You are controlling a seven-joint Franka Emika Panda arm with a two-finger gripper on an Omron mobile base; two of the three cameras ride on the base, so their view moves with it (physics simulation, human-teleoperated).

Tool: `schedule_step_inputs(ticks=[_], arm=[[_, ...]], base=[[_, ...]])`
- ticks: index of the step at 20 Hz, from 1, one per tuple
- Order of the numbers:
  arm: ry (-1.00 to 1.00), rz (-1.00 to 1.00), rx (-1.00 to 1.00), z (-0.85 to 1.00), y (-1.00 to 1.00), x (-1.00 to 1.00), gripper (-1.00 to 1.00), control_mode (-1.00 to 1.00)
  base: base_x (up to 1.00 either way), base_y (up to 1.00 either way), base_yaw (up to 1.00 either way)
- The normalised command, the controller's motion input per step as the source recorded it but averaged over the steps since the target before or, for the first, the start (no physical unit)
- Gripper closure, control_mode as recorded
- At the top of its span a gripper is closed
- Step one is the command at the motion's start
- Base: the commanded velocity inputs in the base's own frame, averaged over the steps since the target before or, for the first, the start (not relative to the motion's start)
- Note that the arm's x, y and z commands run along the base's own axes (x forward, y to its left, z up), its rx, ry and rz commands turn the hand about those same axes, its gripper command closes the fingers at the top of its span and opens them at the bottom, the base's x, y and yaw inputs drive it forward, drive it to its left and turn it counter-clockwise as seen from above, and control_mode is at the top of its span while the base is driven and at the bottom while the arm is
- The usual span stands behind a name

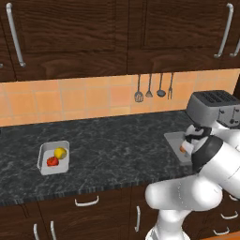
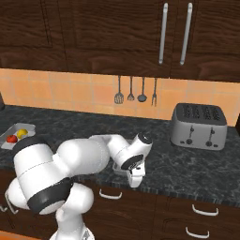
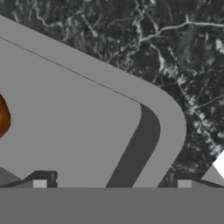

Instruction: Take the meat container that has the chicken drumstick and place it on the second highest rack of the freezer. Then take the vegetable container that has the lemon and tomato and place it on the highest rack of the freezer.

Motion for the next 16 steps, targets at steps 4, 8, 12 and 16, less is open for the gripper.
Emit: schedule_step_inputs(ticks=[4, 8, 12, 16], arm=[[0.01, 0.0, 0.0, -0.24, 0.03, -0.05, 1.0, -1.0], [0.0, -0.01, 0.0, -0.01, 0.12, -0.01, 1.0, -1.0], [0.05, -0.03, 0.0, 0.0, 0.14, 0.01, 1.0, -1.0], [-0.22, -0.07, 0.0, 0.4, 0.07, -0.48, 1.0, -1.0]], base=[[0.0, 0.0, 0.0], [0.0, 0.0, 0.0], [0.0, 0.0, 0.0], [0.0, 0.0, 0.0]])
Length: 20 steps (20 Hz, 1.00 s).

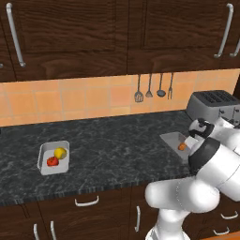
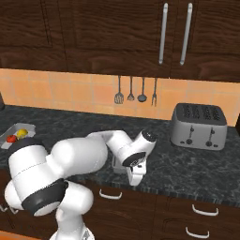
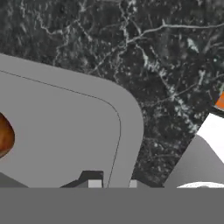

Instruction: Take the meat container that has the chicken drumstick and place it on the second highest rack of the freezer. Then take the vegetable container that has the lemon and tomato and place it on the highest rack of the freezer.

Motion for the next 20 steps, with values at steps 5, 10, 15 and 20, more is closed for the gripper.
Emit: schedule_step_inputs(ticks=[5, 10, 15, 20], arm=[[-0.39, 0.0, -0.04, 0.92, 0.33, -0.62, 1.0, -1.0], [-0.25, 0.0, -0.03, 0.93, 0.3, -0.47, 1.0, -1.0], [0.02, 0.0, -0.03, 0.96, 0.43, -0.31, 1.0, -1.0], [0.16, -0.01, -0.05, 0.8, 0.31, -0.08, 1.0, -1.0]], base=[[0.0, 0.0, 0.0], [0.0, 0.0, 0.0], [0.0, 0.0, 0.0], [0.0, 0.0, 0.0]])
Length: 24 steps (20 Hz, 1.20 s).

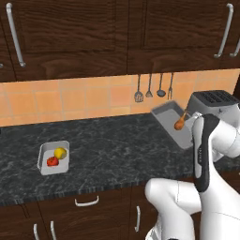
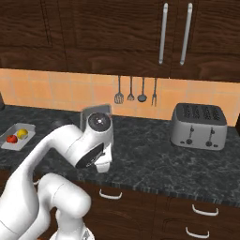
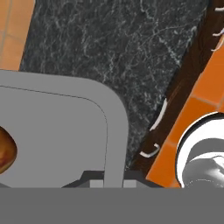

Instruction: Take the meat container that has the chicken drumstick and place it on the second highest rack of the freezer. Then take the vegetable container that has the lemon and tomato and place it on the highest rack of the freezer.

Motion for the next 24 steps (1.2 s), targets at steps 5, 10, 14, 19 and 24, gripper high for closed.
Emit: schedule_step_inputs(ticks=[5, 10, 14, 19, 24], arm=[[0.01, 0.0, 0.0, 0.0, 0.12, -0.12, 1.0, 1.0], [0.0, 0.0, 0.0, 0.0, 0.0, 0.0, 1.0, 1.0], [0.0, 0.0, 0.0, 0.0, 0.0, 0.0, 1.0, 1.0], [0.0, 0.0, 0.0, 0.0, 0.0, 0.0, 1.0, 1.0], [0.0, 0.0, 0.0, 0.0, 0.0, 0.0, 1.0, 1.0]], base=[[-0.23, 0.18, -0.01], [-0.65, 0.18, -0.43], [-0.61, 0.0, -0.8], [-0.53, 0.01, -0.86], [-0.29, -0.11, -0.84]])
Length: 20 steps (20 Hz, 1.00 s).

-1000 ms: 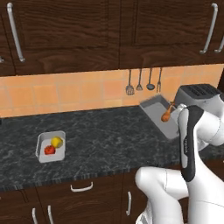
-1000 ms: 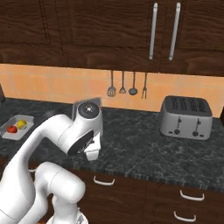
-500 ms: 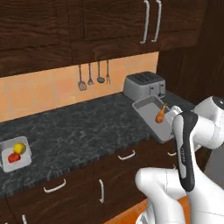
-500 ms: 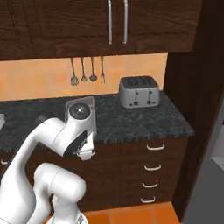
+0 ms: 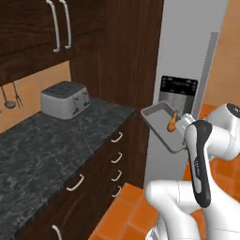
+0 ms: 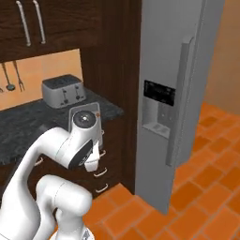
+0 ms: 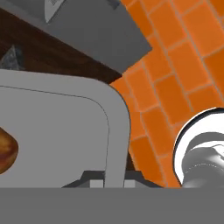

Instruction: Take the meat container that has the chicken drumstick and place it on the second highest rack of the freezer. Then take the vegetable container that has the lemon and tomato and place it on the highest rack of the freezer.

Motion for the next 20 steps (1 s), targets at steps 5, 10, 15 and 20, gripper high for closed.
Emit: schedule_step_inputs(ticks=[5, 10, 15, 20], arm=[[0.0, 0.0, 0.0, 0.0, 0.0, 0.0, 1.0, 1.0], [0.0, 0.0, 0.0, 0.0, 0.0, 0.0, 1.0, 1.0], [0.0, 0.0, 0.0, 0.0, 0.0, 0.0, 1.0, 1.0], [0.0, 0.0, 0.0, 0.0, 0.0, 0.0, 1.0, 1.0]], base=[[-0.04, -0.58, -0.76], [0.23, -0.75, -0.67], [0.8, -0.49, -0.46], [0.89, -0.53, -0.18]])
